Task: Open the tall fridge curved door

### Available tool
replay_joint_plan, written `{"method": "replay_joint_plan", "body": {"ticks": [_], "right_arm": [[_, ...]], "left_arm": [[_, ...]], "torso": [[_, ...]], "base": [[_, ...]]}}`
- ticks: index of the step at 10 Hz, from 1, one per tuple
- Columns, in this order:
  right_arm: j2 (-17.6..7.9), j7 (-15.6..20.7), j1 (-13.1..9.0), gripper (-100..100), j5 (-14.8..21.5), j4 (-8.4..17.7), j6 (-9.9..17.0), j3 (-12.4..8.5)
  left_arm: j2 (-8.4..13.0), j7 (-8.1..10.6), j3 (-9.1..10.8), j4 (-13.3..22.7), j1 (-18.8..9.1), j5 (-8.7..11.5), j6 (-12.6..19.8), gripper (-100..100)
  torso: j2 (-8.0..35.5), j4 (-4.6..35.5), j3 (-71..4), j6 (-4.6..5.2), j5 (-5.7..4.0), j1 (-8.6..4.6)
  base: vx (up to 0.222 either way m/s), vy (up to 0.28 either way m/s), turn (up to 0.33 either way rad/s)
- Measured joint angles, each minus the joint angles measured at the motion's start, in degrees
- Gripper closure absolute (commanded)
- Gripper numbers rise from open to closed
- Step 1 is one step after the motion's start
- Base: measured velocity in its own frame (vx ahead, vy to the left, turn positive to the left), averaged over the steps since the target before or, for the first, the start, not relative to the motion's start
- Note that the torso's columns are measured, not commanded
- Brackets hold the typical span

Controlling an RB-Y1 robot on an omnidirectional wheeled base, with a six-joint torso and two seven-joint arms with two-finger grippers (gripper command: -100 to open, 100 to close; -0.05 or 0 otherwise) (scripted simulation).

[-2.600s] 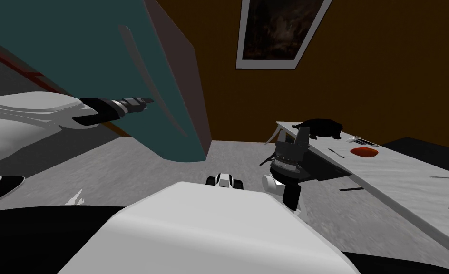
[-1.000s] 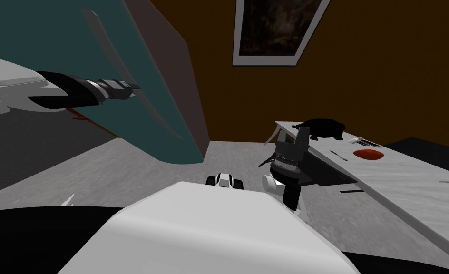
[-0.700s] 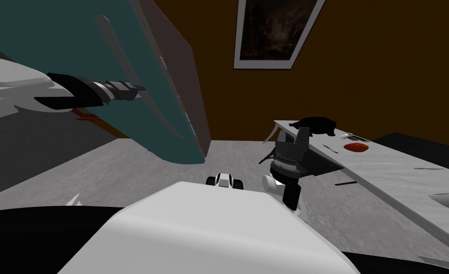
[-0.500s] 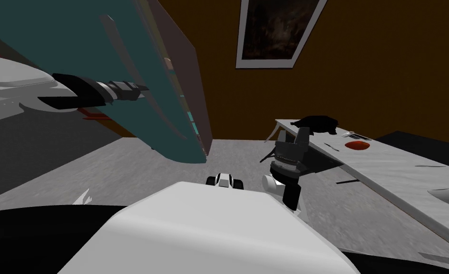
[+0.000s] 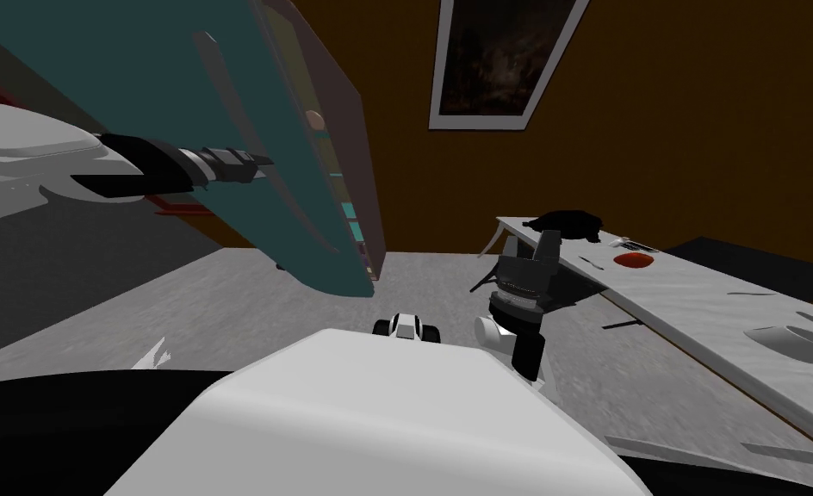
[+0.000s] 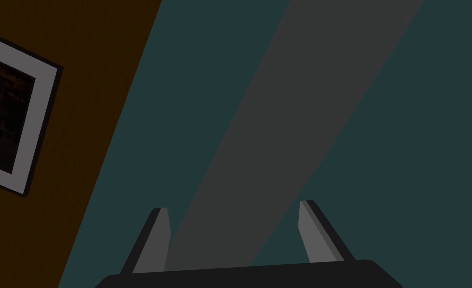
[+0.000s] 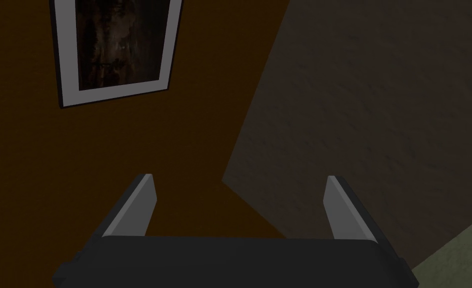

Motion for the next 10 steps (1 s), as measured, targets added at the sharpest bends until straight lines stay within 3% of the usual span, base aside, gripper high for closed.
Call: {"method": "replay_joint_plan", "body": {"ticks": [1,3,5,7,8,9,10], "right_arm": [[0.0,0.0,0.0,0,0.0,0.0,0.0,0.0],[0.0,0.0,0.0,0,0.0,0.0,0.0,0.0],[0.0,0.0,0.0,0,0.0,0.0,0.0,0.0],[0.0,0.0,0.0,0,0.0,0.0,0.0,0.0],[0.0,0.0,0.0,0,0.0,0.0,0.0,0.0],[0.0,0.0,0.0,0,0.0,0.0,0.0,0.0],[0.0,0.0,0.0,0,0.0,0.0,0.0,0.0]], "left_arm": [[0.0,0.09,-0.39,0.1,-0.5,0.0,0.2,100],[-0.4,0.01,4.03,-1.4,3.2,0.0,0.7,100],[-0.5,-0.62,1.59,-1.6,-0.4,0.5,-0.7,100],[-0.9,-0.72,2.85,-3.2,0.5,0.5,-1.9,100],[-1.3,-0.77,4.98,-4.5,1.9,0.5,-2.9,100],[-1.5,-1.25,2.73,-4.6,-0.7,1.0,-3.8,100],[-1.8,-1.61,2.54,-5.1,-1.6,1.1,-4.4,100]], "torso": [[0.2,0.0,0.2,0.00,0.10,0.10],[0.9,0.1,0.7,0.01,0.32,0.34],[1.0,0.1,0.8,-0.11,0.31,0.17],[0.4,0.1,0.3,-0.02,0.08,0.00],[0.4,0.1,0.3,0.00,0.07,0.10],[0.3,0.1,0.2,-0.07,0.05,0.00],[0.4,0.1,0.3,-0.03,0.02,-0.17]], "base": [[0.023,0.006,-0.007],[-0.153,0.108,-0.012],[-0.243,0.127,-0.003],[-0.239,0.208,0.001],[-0.220,0.191,-0.033],[-0.253,0.141,0.008],[-0.187,0.127,0.006]]}}
